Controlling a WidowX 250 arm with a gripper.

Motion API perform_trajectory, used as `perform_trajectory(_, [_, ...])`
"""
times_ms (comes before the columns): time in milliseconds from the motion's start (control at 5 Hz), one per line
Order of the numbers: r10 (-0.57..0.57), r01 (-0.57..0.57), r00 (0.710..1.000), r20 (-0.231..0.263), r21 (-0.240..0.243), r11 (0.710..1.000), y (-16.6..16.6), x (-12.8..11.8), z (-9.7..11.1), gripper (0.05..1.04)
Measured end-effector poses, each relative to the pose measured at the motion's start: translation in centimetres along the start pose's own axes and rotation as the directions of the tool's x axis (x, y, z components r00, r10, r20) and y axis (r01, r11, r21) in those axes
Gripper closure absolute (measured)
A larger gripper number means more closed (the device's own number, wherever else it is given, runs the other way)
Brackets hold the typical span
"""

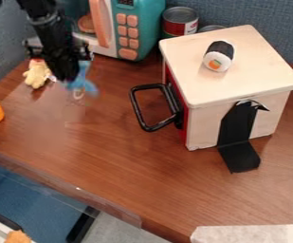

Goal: Move the blue elephant to the center of the table

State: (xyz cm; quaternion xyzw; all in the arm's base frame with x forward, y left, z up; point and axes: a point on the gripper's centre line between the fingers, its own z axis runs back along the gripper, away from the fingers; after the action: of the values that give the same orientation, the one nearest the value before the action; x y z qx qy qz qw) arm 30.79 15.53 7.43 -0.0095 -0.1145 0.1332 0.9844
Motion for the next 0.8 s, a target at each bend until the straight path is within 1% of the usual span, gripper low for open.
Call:
perform_trajectory(200, [-0.046,0.046,0.999,0.002,-0.029,0.999,-2.9,-2.3,2.1,0.899])
perform_trajectory(400, [-0.083,0.080,0.996,-0.026,-0.096,0.992,-5.9,-6.4,2.6,0.899])
perform_trajectory(600, [-0.124,0.117,0.989,-0.083,-0.088,0.989,-7.5,-9.4,1.2,0.899])
perform_trajectory(800, [-0.152,0.147,0.975,-0.162,-0.045,0.988,-8.4,-11.3,-0.9,0.899])
